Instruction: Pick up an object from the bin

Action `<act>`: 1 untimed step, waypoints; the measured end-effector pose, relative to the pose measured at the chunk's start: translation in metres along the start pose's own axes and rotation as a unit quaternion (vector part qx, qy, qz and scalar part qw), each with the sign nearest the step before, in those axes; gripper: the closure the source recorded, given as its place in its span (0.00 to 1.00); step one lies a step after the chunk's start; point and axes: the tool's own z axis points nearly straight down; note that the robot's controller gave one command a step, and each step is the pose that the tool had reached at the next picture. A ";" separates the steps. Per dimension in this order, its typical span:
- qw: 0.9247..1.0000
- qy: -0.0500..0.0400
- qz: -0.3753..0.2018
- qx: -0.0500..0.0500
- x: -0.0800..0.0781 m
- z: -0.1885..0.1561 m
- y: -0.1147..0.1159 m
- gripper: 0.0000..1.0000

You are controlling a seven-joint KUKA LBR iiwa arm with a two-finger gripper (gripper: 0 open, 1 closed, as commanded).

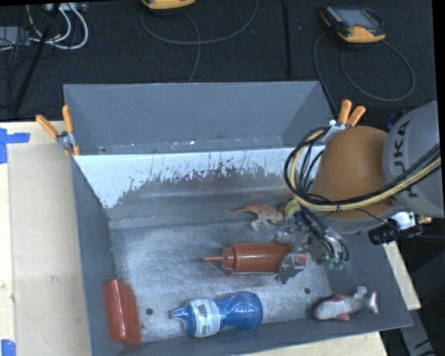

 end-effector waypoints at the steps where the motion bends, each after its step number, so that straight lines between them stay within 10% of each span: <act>1: 1.000 0.012 0.003 0.000 -0.001 -0.015 0.015 1.00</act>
Offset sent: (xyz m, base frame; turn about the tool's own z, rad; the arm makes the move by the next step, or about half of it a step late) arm 0.0101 -0.0495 0.0839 -0.0178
